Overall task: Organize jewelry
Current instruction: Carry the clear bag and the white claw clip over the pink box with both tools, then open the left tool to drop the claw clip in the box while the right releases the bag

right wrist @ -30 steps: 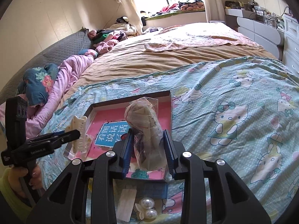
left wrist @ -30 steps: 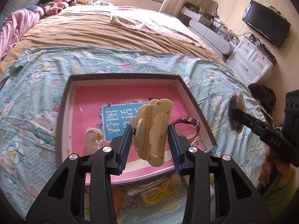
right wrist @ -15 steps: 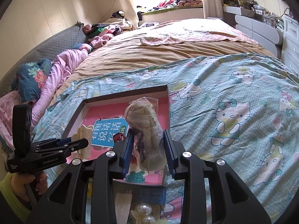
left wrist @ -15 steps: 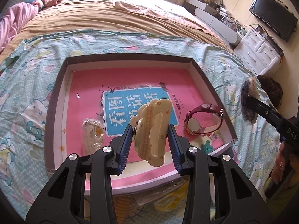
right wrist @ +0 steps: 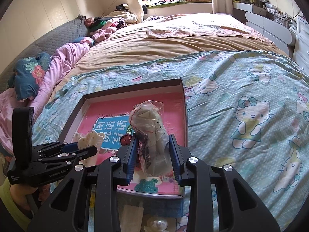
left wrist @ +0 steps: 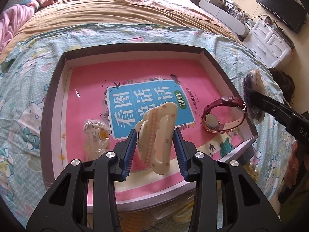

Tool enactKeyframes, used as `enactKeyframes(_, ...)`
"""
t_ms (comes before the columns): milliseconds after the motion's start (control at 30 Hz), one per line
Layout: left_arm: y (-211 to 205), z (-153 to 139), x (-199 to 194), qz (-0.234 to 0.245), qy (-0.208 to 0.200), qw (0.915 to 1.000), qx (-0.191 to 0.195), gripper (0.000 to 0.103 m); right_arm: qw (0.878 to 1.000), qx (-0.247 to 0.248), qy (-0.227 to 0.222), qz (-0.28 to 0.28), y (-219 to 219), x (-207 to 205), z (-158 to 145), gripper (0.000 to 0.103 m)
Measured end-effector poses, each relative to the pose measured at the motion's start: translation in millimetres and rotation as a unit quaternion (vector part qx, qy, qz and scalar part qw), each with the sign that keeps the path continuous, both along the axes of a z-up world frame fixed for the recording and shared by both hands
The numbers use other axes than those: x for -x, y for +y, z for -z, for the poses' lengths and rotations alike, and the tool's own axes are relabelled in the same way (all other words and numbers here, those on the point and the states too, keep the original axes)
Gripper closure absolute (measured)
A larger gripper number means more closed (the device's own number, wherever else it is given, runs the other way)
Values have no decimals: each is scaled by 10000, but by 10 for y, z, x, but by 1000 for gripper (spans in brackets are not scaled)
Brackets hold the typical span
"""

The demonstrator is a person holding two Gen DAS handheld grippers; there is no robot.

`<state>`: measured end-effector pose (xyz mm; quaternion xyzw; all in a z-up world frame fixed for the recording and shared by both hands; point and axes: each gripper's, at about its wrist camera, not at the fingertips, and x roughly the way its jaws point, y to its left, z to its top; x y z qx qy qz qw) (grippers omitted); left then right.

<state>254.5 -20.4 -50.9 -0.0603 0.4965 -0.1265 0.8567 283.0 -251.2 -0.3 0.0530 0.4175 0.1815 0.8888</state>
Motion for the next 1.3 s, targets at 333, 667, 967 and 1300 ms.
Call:
enactKeyframes(333,48,-59,55,26,-30,10000,33,71,9996,-42,265,8,76,-41,122,73)
enactKeyframes(667,164,-272,186,-94,-186,9997,116,52,9993,-24,371,25,135,-41,185,72)
enactKeyframes(967,235,-393,295,-342,-234,9991,124,23,9987,-67,493,94,111,-16,264,70)
enactKeyframes(1300,278,-457,374,-516,-252,9982,150,14,9991,-224,336,138,42,42,180,61)
